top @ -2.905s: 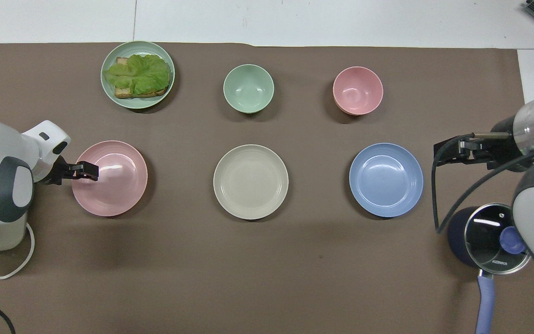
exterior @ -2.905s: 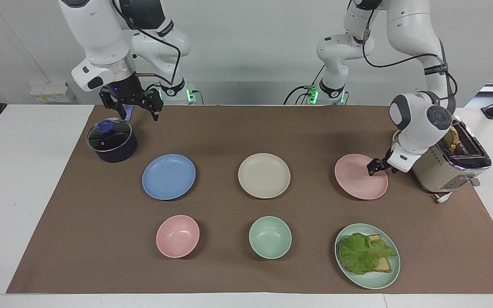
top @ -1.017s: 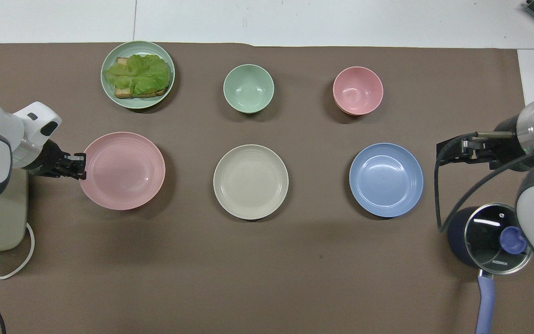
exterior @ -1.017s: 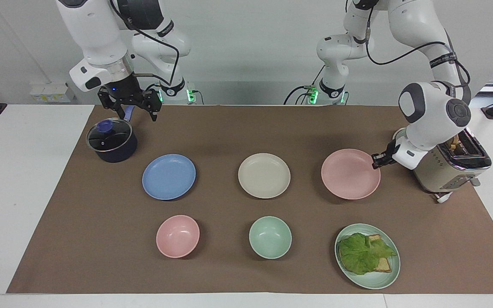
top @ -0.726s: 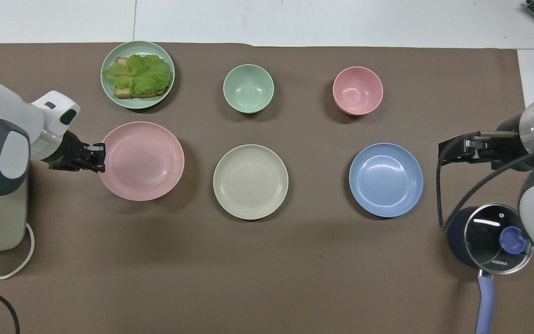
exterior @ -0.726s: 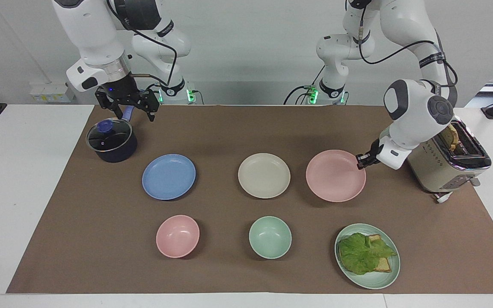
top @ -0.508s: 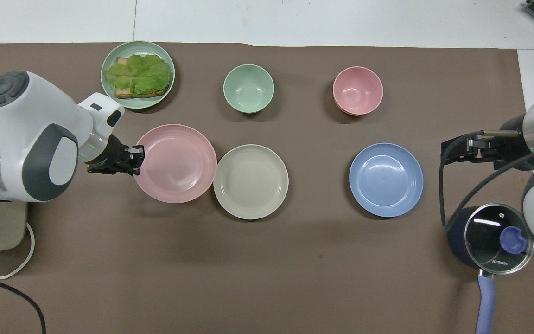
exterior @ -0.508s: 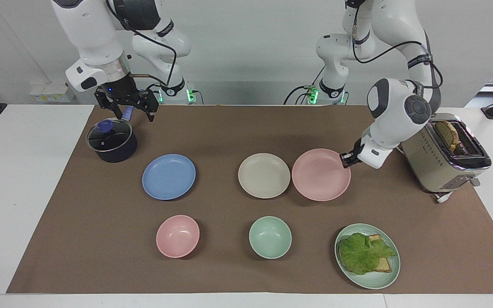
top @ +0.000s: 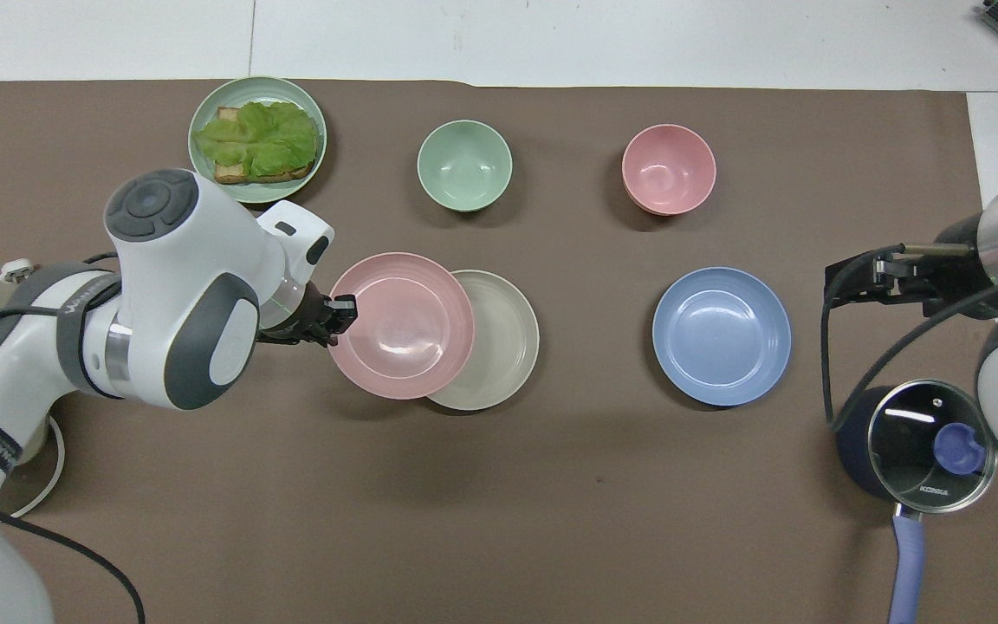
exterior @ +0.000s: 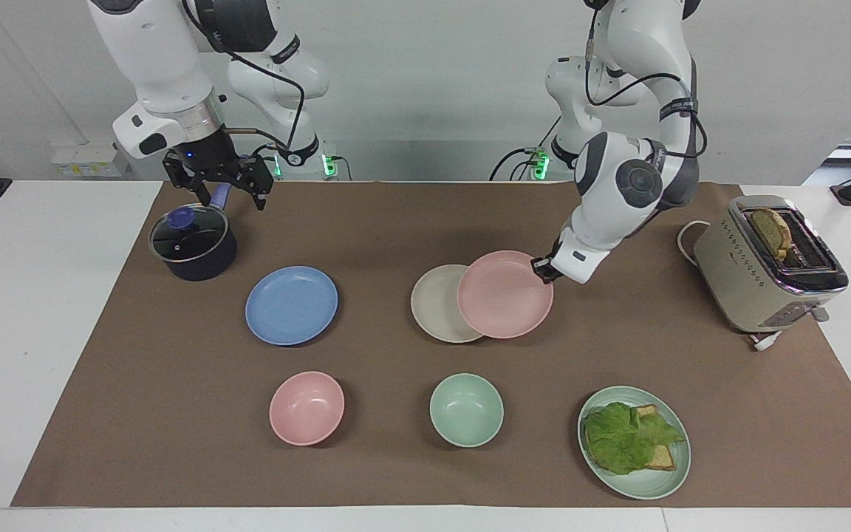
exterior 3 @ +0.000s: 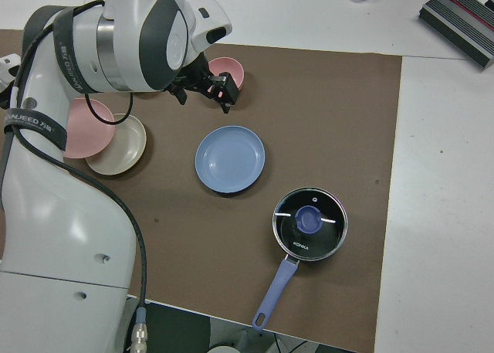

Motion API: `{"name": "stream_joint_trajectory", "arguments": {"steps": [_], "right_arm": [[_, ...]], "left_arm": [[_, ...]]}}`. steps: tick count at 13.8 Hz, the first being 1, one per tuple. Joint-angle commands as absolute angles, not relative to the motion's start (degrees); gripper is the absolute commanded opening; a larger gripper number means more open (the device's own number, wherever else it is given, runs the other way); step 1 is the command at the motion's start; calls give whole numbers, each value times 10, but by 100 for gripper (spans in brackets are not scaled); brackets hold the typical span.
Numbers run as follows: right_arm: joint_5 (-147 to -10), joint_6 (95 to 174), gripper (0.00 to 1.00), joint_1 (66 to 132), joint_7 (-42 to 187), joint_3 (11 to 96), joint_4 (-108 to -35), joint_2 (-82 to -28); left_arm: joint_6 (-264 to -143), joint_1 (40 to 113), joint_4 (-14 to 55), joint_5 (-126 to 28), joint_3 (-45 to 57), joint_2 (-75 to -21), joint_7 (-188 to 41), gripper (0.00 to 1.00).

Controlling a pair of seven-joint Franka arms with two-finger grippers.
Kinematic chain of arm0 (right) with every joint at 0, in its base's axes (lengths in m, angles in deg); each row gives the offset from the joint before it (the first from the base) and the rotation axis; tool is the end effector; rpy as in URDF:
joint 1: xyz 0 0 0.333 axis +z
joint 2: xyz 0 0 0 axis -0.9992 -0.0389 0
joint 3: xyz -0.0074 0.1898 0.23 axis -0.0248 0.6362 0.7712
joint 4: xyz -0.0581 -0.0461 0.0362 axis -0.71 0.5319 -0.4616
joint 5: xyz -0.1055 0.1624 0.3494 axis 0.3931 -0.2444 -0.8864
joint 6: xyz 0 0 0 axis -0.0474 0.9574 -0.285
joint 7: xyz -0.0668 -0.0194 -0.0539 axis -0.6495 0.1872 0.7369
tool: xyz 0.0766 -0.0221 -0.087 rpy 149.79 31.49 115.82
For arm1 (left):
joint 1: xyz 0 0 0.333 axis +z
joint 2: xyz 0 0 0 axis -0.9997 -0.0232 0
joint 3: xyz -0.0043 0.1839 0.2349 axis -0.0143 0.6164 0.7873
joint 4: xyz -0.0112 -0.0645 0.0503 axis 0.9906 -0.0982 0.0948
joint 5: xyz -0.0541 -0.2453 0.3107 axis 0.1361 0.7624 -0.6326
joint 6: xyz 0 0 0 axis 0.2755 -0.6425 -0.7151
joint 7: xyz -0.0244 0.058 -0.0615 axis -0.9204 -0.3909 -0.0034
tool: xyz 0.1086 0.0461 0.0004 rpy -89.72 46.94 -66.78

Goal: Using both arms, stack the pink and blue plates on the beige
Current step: 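Lift the pink bowl with the left gripper and carry it over the beige plate, then lower the pink bowl onto the beige plate, release, and withdraw the left gripper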

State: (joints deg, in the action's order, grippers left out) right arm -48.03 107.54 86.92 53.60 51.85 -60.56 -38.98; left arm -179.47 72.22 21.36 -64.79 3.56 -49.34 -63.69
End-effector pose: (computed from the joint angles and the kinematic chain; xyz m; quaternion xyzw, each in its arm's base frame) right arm 0.5555 0.0452 0.5808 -0.9984 0.0542 0.0157 0.0013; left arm 0.5456 -0.2290 0.3537 0.9926 0.0678 -0.0852 0.0543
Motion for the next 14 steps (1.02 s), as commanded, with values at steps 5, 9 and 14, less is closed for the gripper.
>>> {"name": "stream_joint_trajectory", "arguments": {"steps": [5,9,14], "right_arm": [[-494,1082,100,862,554,519,-619,-379],[-494,1082,100,862,554,519,-620,-379],[-494,1082,100,862,553,519,-619,-379]], "left_arm": [[-1912,651,269,-628,45,-508,-633,0],[-1927,640,267,-628,45,-515,-633,100],[-1916,682,253,-635,52,-512,-644,100]]}}
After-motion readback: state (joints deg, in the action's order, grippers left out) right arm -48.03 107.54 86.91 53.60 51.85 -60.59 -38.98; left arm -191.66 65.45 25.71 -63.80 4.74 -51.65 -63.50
